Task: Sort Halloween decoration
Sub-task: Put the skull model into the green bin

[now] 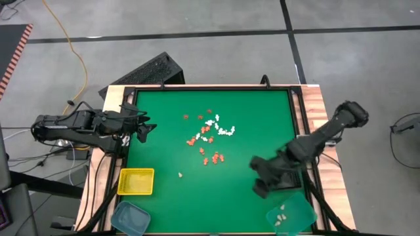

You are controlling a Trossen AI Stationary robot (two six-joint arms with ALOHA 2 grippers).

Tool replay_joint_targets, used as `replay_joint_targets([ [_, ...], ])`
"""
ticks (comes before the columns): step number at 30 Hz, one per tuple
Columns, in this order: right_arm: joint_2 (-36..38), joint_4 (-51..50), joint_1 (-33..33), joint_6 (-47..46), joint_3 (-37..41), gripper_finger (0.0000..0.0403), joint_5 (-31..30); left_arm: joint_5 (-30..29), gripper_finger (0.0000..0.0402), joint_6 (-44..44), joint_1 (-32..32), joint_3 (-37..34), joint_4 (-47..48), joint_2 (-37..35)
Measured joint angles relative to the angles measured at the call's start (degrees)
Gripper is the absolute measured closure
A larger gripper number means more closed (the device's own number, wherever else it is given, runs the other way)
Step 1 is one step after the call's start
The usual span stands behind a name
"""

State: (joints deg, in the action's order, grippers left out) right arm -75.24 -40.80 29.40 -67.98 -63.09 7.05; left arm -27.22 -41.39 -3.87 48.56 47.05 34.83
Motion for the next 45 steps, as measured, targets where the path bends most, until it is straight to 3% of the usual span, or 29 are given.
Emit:
replay_joint_targets([
  [6,-7.27,9.42,-9.01,15.99,0.00,0.0281,-0.51,-0.04,0.0141,0.44,-0.01,0.00,0.00,0.00],
  [12,-15.42,20.36,-12.34,23.12,-1.84,0.0282,-6.42,1.05,0.0141,1.04,0.00,0.00,0.02,-0.46],
  [21,-34.86,12.25,-11.14,36.48,-24.62,0.0282,-24.86,2.99,0.0141,3.25,0.01,0.00,0.08,-4.23],
  [24,-40.50,8.47,-11.03,37.22,-31.72,0.0282,-29.96,3.04,0.0141,2.50,0.02,0.00,0.11,-5.83],
  [28,-46.68,9.53,-11.07,37.21,-38.20,0.0282,-31.23,3.06,0.0141,1.47,0.02,0.00,0.07,-7.74],
  [33,-53.37,16.34,-10.66,36.25,-43.43,0.0282,-33.35,3.09,0.0141,1.22,0.02,0.00,0.07,-8.79],
  [40,-61.10,24.21,-8.69,33.03,-49.46,0.0282,-44.79,4.52,0.0141,1.01,0.02,0.00,0.47,-8.98],
  [45,-66.17,24.83,-7.97,31.32,-54.20,0.0282,-46.45,7.24,0.0141,0.81,0.02,0.00,1.46,-8.98],
])
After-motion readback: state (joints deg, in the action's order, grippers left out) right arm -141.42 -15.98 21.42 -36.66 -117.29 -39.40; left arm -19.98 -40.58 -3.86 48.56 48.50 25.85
